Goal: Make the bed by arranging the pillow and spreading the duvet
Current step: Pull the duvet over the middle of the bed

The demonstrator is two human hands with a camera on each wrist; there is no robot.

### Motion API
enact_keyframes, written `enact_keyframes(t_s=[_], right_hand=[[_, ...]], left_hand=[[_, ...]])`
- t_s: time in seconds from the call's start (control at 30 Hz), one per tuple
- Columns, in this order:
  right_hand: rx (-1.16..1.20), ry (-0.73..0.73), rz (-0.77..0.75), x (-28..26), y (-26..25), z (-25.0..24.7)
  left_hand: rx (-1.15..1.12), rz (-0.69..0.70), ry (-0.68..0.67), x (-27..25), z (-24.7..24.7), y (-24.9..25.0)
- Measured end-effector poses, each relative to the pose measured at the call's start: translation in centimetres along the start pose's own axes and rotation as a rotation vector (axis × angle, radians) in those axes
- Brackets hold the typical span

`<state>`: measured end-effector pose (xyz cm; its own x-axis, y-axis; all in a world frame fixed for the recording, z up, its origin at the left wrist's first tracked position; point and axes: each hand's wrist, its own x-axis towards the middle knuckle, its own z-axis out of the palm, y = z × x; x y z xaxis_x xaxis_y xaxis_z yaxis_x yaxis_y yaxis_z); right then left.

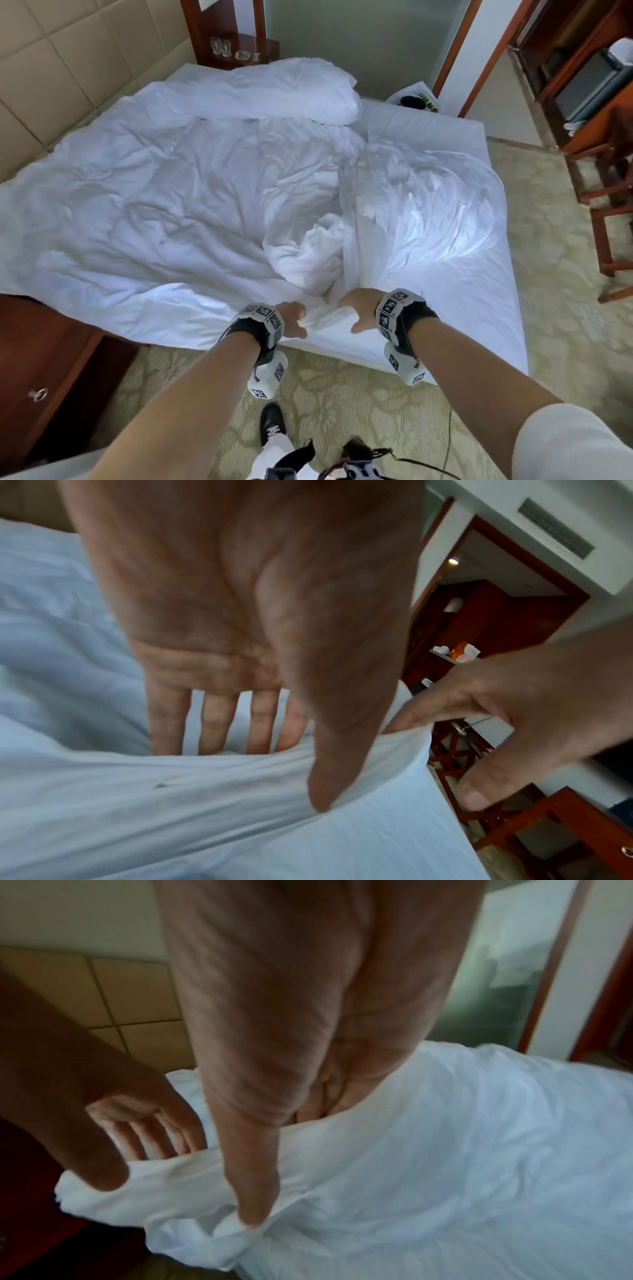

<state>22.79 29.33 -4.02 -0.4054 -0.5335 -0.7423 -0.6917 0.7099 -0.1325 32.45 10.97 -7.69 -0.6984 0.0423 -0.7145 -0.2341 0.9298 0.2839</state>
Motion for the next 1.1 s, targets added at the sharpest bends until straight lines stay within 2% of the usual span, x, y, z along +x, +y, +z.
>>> enact_keyframes(t_s=[0.1, 0.23, 0.47, 0.63, 0.77, 0.9, 1.1], right_hand=[[0.062, 0.114, -0.051, -1.7, 2.3, 1.0], [0.03, 0.133, -0.022, -4.1, 6.0, 1.2], [0.076, 0.203, 0.058, -7.8, 11.9, 2.7], [0.105, 0.284, 0.084, -9.0, 14.6, 1.0], [0.105, 0.322, 0.09, -8.3, 15.7, -1.5], [0.117, 0.334, 0.09, -5.9, 17.2, -3.8], [0.073, 0.269, 0.083, -0.9, 20.3, -7.3]], left_hand=[[-0.091, -0.009, 0.106, 0.2, -0.2, 2.8], [-0.153, 0.018, 0.2, 0.2, -1.4, 7.6], [-0.137, 0.034, 0.286, 0.4, -2.6, 13.9], [-0.118, 0.068, 0.345, 1.0, -3.9, 16.5], [-0.106, 0.089, 0.37, 2.8, -6.0, 17.3], [-0.117, 0.104, 0.404, 6.9, -8.7, 17.1], [-0.048, 0.075, 0.538, 14.1, -13.3, 16.9]])
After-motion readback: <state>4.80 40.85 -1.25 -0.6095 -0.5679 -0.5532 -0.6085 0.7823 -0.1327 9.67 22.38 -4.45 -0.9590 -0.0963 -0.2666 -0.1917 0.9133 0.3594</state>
